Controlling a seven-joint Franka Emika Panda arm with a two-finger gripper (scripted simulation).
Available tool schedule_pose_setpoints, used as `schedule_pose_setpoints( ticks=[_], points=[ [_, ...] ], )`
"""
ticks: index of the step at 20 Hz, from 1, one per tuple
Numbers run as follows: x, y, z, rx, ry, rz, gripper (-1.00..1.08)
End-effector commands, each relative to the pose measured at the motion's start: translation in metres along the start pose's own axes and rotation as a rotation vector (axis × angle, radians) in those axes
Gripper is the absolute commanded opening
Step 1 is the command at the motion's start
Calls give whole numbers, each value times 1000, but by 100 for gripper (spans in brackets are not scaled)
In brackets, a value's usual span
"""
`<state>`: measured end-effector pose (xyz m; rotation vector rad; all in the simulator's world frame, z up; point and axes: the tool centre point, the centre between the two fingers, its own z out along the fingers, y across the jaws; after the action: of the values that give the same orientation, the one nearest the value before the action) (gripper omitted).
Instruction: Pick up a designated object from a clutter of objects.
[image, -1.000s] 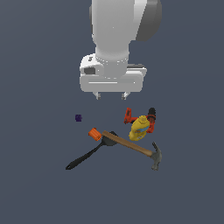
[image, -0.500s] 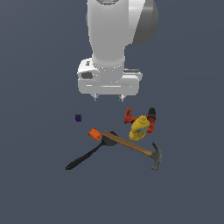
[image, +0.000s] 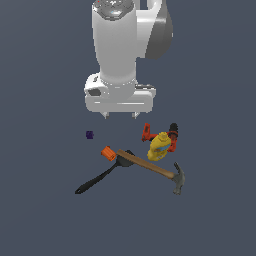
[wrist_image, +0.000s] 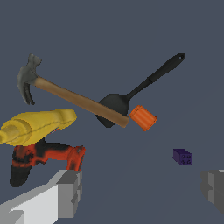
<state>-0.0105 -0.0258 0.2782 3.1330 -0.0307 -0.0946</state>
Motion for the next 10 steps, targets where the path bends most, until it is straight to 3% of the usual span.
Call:
schedule_pose_setpoints(
  ticks=[1,10],
  points=[
    [0,9,11,5,2,-3,100],
    [-6,62,74,29,21,-17,100]
  ],
)
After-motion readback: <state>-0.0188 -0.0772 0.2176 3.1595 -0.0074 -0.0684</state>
